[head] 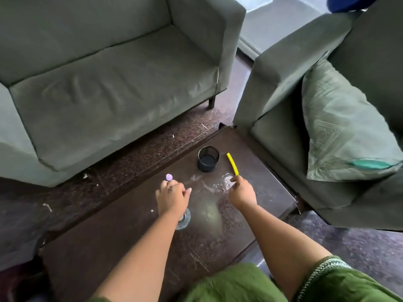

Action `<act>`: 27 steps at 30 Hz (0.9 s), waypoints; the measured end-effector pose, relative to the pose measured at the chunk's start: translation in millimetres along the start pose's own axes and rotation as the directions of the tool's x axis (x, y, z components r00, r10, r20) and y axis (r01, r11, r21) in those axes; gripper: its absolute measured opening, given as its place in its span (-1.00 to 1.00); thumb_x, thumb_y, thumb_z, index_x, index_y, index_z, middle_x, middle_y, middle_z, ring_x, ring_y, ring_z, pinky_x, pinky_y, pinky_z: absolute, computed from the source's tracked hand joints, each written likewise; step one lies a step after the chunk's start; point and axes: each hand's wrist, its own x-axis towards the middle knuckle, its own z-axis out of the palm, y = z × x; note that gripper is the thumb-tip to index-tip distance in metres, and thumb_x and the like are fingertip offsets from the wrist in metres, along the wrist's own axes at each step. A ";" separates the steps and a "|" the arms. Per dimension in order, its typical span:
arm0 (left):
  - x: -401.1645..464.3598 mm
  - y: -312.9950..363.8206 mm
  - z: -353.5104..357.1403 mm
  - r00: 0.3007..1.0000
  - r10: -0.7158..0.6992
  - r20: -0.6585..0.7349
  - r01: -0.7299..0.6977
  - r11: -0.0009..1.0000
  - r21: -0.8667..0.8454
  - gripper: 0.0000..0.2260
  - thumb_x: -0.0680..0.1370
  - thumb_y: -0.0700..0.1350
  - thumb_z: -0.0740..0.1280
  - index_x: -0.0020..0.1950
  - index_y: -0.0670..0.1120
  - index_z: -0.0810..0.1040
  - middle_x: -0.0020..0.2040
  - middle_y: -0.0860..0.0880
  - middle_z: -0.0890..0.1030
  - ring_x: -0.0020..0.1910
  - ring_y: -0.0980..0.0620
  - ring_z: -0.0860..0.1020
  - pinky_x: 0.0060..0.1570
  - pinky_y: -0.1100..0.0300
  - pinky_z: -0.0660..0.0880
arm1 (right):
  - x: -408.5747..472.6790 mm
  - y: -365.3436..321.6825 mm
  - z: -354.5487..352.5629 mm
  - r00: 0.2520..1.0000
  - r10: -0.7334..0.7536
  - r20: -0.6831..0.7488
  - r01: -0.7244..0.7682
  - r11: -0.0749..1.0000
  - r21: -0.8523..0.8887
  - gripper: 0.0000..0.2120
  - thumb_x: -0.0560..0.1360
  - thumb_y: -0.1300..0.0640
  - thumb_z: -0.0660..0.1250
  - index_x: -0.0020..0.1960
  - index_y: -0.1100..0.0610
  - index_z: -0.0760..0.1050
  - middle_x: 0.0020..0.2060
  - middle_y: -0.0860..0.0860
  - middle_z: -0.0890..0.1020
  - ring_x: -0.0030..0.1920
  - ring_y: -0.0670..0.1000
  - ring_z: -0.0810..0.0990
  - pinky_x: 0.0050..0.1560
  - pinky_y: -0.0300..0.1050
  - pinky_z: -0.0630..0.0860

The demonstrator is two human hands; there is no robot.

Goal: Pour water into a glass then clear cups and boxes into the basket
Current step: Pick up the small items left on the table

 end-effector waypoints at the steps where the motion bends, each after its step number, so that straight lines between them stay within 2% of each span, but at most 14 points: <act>1: 8.9 1.2 2.8 1.000 -0.017 -0.005 0.017 1.000 -0.013 -0.77 0.57 0.07 0.25 -0.15 -0.02 0.58 0.05 0.02 0.57 0.16 -0.08 0.41 0.05 0.04 0.33 | 6.3 1.7 3.4 1.000 0.009 -0.007 -0.009 1.000 0.006 -0.69 0.54 0.25 0.14 0.23 0.10 0.48 0.21 0.16 0.55 0.17 0.22 0.53 0.03 -0.04 0.47; 3: 24.4 -0.3 10.2 0.997 -0.078 0.026 0.079 0.996 -0.047 -0.87 0.55 -0.04 0.26 0.00 -0.02 0.57 0.13 -0.01 0.54 0.19 -0.09 0.41 0.08 0.02 0.36 | 18.1 5.3 12.6 1.000 0.006 0.002 -0.006 1.000 -0.002 -0.69 0.54 0.23 0.16 0.23 0.10 0.49 0.23 0.15 0.55 0.20 0.22 0.52 0.09 -0.01 0.48; 5: 39.0 -8.5 22.1 0.984 -0.149 0.098 0.157 0.985 -0.077 -0.69 0.52 -0.12 0.27 0.26 -0.01 0.46 0.30 -0.05 0.43 0.29 -0.10 0.37 0.18 -0.01 0.39 | 28.5 8.1 24.3 0.999 0.002 0.034 -0.001 1.000 -0.022 -0.69 0.53 0.21 0.18 0.24 0.09 0.50 0.26 0.13 0.52 0.24 0.20 0.49 0.18 0.02 0.47; 7: 56.8 -20.2 36.3 0.972 -0.181 0.147 0.194 0.978 -0.076 -0.50 0.53 -0.13 0.29 0.46 -0.01 0.27 0.45 -0.11 0.27 0.37 -0.13 0.32 0.25 -0.02 0.39 | 40.3 11.6 39.8 0.998 0.009 0.062 -0.007 1.000 -0.023 -0.70 0.52 0.21 0.20 0.22 0.09 0.51 0.27 0.12 0.50 0.24 0.20 0.49 0.18 0.01 0.46; 10: 86.0 -35.9 57.9 0.973 -0.157 0.167 0.161 0.987 -0.009 -0.42 0.58 -0.12 0.28 0.55 0.05 0.12 0.54 -0.15 0.10 0.39 -0.16 0.32 0.29 -0.02 0.40 | 52.9 16.9 66.9 0.996 -0.003 0.084 0.004 1.000 -0.014 -0.74 0.50 0.23 0.20 0.16 0.12 0.53 0.21 0.14 0.54 0.15 0.22 0.54 0.06 -0.03 0.48; 11: 94.5 -39.8 64.3 0.975 -0.138 0.177 0.137 0.990 0.015 -0.44 0.59 -0.12 0.28 0.54 0.05 0.15 0.53 -0.14 0.12 0.37 -0.16 0.35 0.28 -0.03 0.41 | 55.0 18.9 76.0 0.997 -0.016 0.079 0.017 1.000 -0.003 -0.74 0.50 0.24 0.21 0.15 0.13 0.54 0.20 0.14 0.55 0.14 0.23 0.54 0.05 -0.03 0.48; 13: 108.7 -46.6 77.1 0.974 -0.117 0.194 0.112 0.993 0.034 -0.57 0.59 -0.14 0.27 0.46 -0.02 0.31 0.44 -0.14 0.28 0.28 -0.18 0.43 0.22 -0.05 0.44 | 56.2 23.1 93.1 0.996 -0.057 0.063 0.056 0.998 0.017 -0.75 0.50 0.25 0.22 0.14 0.15 0.55 0.16 0.13 0.56 0.15 0.21 0.54 0.06 -0.06 0.46; 16: 115.3 -51.1 87.4 0.972 -0.154 0.178 0.147 0.988 0.050 -0.82 0.59 -0.23 0.22 0.17 -0.17 0.51 0.22 -0.16 0.47 0.17 -0.21 0.51 0.11 -0.03 0.48 | 45.9 29.0 106.5 0.995 -0.082 0.056 0.081 0.996 0.030 -0.79 0.51 0.24 0.23 0.08 0.15 0.57 0.09 0.11 0.57 0.12 0.16 0.53 0.06 -0.07 0.45; 18: 112.0 -52.9 86.4 0.972 -0.174 0.158 0.172 0.985 0.029 -0.80 0.57 -0.33 0.16 0.08 -0.21 0.54 0.17 -0.18 0.50 0.15 -0.21 0.52 0.08 -0.01 0.46 | 32.9 31.2 108.1 0.993 -0.102 0.061 0.100 0.994 0.037 -0.79 0.50 0.25 0.24 0.05 0.13 0.59 0.07 0.09 0.58 0.13 0.15 0.53 0.10 -0.06 0.47; 22: 84.3 -57.0 54.4 0.974 -0.204 0.094 0.214 0.970 -0.113 -0.79 0.56 -0.28 0.14 0.02 -0.18 0.57 0.10 -0.18 0.51 0.11 -0.21 0.52 0.01 0.05 0.43 | 2.6 10.0 94.5 0.986 -0.129 0.110 0.126 0.992 0.034 -0.78 0.49 0.24 0.23 0.04 0.11 0.61 0.07 0.07 0.57 0.13 0.12 0.53 0.13 -0.07 0.47; 27: -8.0 -74.2 -19.4 0.950 -0.314 -0.006 0.302 0.918 -0.259 -0.76 0.47 -0.28 0.15 -0.08 -0.11 0.60 0.00 -0.11 0.56 0.03 -0.15 0.54 -0.01 0.10 0.43 | -58.0 -70.8 75.7 0.919 -0.315 0.238 0.334 0.941 -0.045 -0.84 0.48 0.27 0.24 0.01 0.25 0.55 0.01 0.19 0.53 0.05 0.25 0.54 0.03 0.00 0.48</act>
